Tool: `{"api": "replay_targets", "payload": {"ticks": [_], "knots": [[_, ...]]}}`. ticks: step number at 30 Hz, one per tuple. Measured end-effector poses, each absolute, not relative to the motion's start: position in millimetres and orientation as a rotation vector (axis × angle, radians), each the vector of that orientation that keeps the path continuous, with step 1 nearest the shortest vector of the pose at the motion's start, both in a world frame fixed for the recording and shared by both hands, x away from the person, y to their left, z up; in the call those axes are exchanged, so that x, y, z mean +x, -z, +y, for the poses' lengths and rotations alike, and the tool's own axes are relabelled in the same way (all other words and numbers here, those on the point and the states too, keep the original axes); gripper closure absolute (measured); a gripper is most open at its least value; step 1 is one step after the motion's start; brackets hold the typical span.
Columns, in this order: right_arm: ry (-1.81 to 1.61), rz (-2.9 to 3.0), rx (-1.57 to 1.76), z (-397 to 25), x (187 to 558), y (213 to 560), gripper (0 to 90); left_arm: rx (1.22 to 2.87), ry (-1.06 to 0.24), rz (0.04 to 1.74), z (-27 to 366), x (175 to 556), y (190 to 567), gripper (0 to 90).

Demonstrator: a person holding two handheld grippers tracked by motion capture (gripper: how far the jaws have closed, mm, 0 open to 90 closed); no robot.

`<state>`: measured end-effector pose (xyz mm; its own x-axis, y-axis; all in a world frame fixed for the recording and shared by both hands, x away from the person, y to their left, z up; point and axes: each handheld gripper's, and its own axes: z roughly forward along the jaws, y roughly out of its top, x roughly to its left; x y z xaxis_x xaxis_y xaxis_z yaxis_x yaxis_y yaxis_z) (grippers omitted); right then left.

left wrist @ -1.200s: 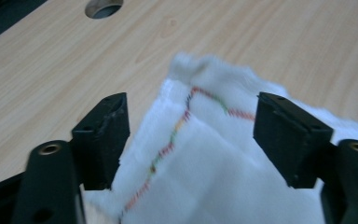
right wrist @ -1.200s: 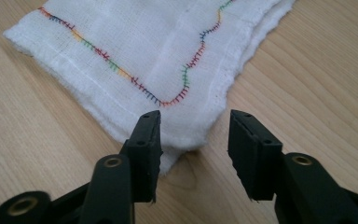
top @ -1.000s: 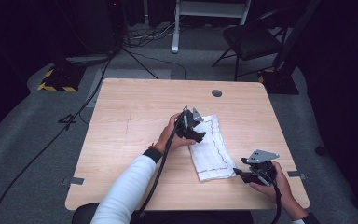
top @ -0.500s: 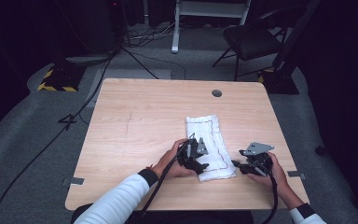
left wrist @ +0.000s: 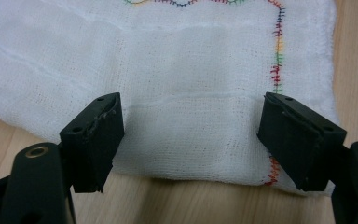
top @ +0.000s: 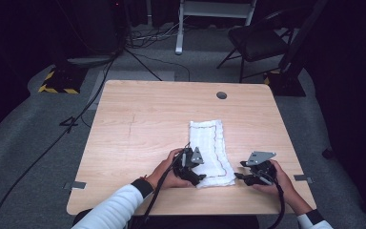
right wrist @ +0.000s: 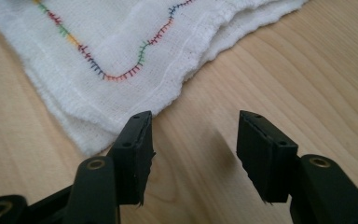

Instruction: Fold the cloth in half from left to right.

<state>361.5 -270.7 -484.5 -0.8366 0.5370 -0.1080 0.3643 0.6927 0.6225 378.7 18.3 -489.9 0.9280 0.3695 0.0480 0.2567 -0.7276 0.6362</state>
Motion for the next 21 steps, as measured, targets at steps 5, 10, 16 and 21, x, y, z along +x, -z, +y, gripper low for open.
{"api": "replay_targets", "payload": {"ticks": [5,10,16,21], "knots": [[-0.876,2.64,0.651,-261,352,484,46.7,2.415,-0.227,0.469,30,369,490,22.7],[-0.876,2.665,0.586,-247,338,484,44.7,2.396,-0.235,0.479,44,358,491,22.3],[-0.965,2.604,0.641,-250,342,473,42.0,2.314,-0.266,0.518,64,354,478,19.9],[-1.0,2.526,0.717,-258,359,465,39.4,2.247,-0.279,0.581,73,372,468,19.6]]}}
